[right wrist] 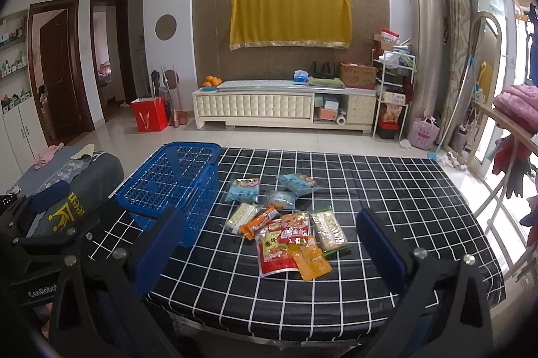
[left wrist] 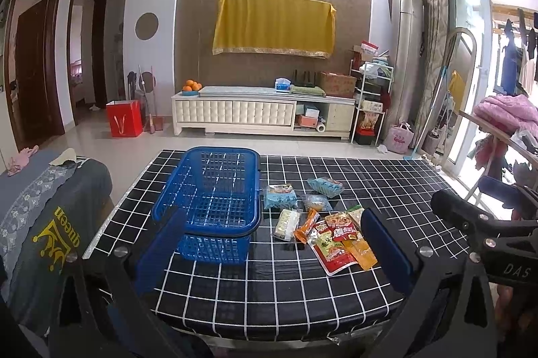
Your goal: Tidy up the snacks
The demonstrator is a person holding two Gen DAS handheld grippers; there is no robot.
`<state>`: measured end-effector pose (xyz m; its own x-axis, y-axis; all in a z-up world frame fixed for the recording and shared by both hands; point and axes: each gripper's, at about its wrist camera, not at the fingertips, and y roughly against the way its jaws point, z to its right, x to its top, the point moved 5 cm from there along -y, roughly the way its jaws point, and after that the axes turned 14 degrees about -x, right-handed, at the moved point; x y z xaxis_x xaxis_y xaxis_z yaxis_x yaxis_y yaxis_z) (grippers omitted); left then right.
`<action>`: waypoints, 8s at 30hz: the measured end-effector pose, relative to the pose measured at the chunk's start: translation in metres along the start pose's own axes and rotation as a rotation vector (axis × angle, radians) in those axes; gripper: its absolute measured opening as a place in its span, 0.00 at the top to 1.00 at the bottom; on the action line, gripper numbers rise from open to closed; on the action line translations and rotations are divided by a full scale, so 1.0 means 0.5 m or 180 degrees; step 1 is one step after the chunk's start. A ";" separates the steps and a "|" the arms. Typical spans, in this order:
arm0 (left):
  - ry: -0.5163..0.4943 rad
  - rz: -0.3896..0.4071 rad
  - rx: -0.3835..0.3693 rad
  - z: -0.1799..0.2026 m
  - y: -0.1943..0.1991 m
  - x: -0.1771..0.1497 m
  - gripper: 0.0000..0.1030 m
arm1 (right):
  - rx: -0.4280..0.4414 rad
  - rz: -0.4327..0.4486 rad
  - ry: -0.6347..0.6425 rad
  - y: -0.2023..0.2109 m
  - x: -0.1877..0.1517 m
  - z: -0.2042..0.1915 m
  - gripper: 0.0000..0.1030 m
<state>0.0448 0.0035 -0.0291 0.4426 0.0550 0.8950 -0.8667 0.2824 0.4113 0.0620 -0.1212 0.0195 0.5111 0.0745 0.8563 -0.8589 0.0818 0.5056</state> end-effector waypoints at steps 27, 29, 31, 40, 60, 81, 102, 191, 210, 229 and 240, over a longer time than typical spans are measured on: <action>0.0060 -0.0023 -0.0011 0.000 0.006 -0.002 0.00 | 0.0029 0.0002 0.0009 0.005 -0.002 -0.004 0.00; 0.0068 -0.0027 -0.0018 0.000 0.005 -0.002 0.00 | 0.0038 -0.0004 0.0004 0.005 -0.003 -0.003 0.00; 0.0066 -0.0028 -0.0021 0.000 0.006 -0.002 0.00 | 0.0036 -0.0005 0.0003 0.004 -0.001 -0.001 0.00; 0.0063 -0.0039 -0.0029 0.001 0.003 0.002 0.00 | 0.0039 -0.0002 -0.0001 0.004 0.000 0.001 0.00; 0.0059 -0.0384 -0.0017 0.018 -0.195 0.128 0.00 | 0.0031 -0.0196 -0.0104 -0.177 0.123 0.066 0.00; 0.0138 -0.1344 0.0156 -0.054 -0.617 0.159 0.00 | 0.0864 -0.1334 0.0258 -0.658 0.139 0.087 0.00; -0.0074 -0.1935 0.0437 -0.097 -0.780 0.051 0.00 | 0.1270 -0.2184 0.1087 -0.955 -0.044 -0.052 0.18; 0.0321 -0.1846 -0.0097 -0.069 -0.627 0.103 0.78 | 0.0666 -0.1616 0.0396 -0.611 0.076 -0.003 0.30; 0.0365 -0.1356 -0.0157 -0.205 -0.393 0.202 0.78 | 0.0820 -0.1210 0.0685 -0.483 0.178 -0.179 0.30; 0.0575 -0.1410 0.0003 -0.381 -0.398 0.199 0.78 | 0.1012 -0.1309 0.1000 -0.531 0.165 -0.387 0.30; 0.0716 -0.1581 -0.0038 -0.437 -0.458 0.160 0.77 | 0.0968 -0.1464 0.1022 -0.577 0.139 -0.409 0.30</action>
<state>0.3291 0.1524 -0.0895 0.8376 0.1154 0.5339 -0.5386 0.3375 0.7720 0.3518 0.0635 -0.0884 0.7734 0.3972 0.4941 -0.4962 -0.1059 0.8617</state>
